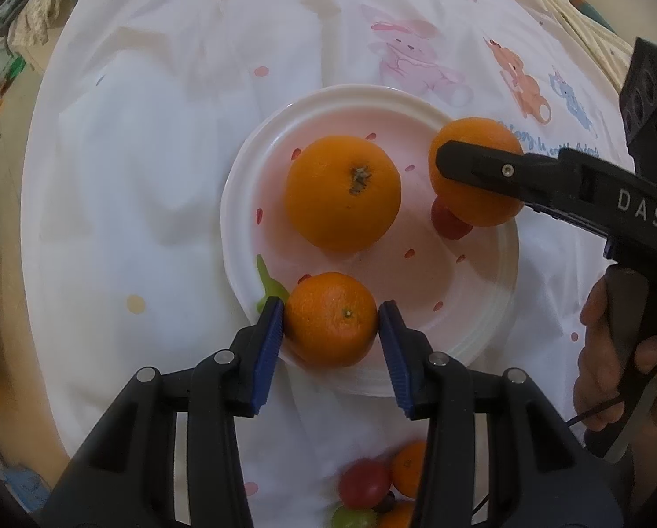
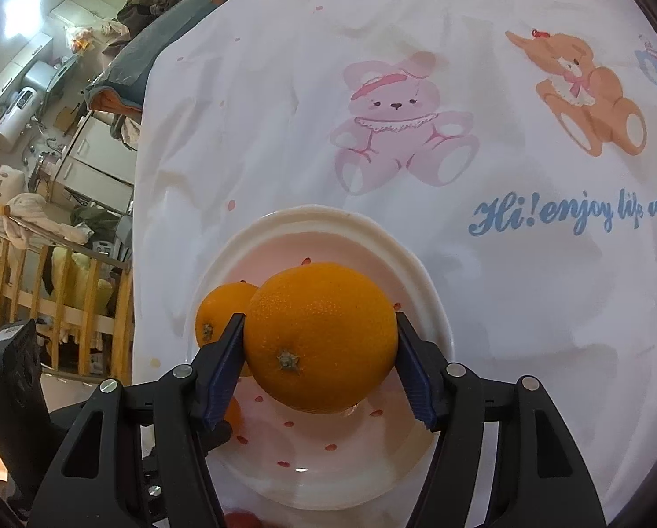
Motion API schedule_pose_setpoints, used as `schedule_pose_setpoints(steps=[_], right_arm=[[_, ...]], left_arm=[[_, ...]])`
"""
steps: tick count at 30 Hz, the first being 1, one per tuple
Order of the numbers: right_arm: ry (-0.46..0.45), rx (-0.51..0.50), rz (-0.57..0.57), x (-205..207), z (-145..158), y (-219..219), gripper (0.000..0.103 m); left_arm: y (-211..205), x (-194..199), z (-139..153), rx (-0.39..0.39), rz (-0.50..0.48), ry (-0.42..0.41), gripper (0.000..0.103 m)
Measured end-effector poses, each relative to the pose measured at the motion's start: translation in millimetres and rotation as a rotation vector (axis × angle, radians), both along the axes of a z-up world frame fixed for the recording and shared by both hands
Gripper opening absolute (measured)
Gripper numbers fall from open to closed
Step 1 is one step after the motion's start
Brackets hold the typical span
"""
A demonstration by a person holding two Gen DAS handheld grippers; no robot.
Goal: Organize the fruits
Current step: 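Lower the orange and tangerine onto the pink plate and open both tools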
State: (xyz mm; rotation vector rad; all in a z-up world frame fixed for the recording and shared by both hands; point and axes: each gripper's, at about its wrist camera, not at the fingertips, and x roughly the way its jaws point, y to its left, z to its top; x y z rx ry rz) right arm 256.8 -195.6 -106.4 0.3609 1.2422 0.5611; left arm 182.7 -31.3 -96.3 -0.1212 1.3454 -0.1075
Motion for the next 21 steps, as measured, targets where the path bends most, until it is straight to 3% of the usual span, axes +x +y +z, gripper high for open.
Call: schedule_pose_setpoints(steps=[2, 4, 5, 6, 10, 21], right_arm=[[0.014, 0.002, 0.005, 0.8, -0.7, -0.4, 0.073], [0.000, 0.026, -0.006, -1.5, 3.4, -4.2, 0.087], [-0.012, 0.035, -0.012, -2.3, 6.3, -5.1, 0.092], [-0.027, 0.043, -0.017, -3.3, 10.1, -6.0, 0.093], [-0.079, 0.005, -0.013, -7.0, 21.8, -7.1, 0.093], [-0.118, -0.027, -0.050, -28.6, 46.6, -29.1, 0.093]], left_arm=[[-1.0, -0.4, 0.3, 0.007, -0.005, 0.001, 0.042], [-2.4, -0.8, 2.3, 0.013, -0.006, -0.004, 0.061], [-3.0, -1.2, 3.7, 0.020, -0.006, -0.011, 0.077], [-3.7, -2.4, 5.9, 0.033, -0.007, -0.026, 0.084], [-5.2, -4.5, 7.1, 0.044, -0.016, -0.035, 0.084], [2.8, -11.4, 20.0, 0.040, 0.023, -0.086, 0.084]])
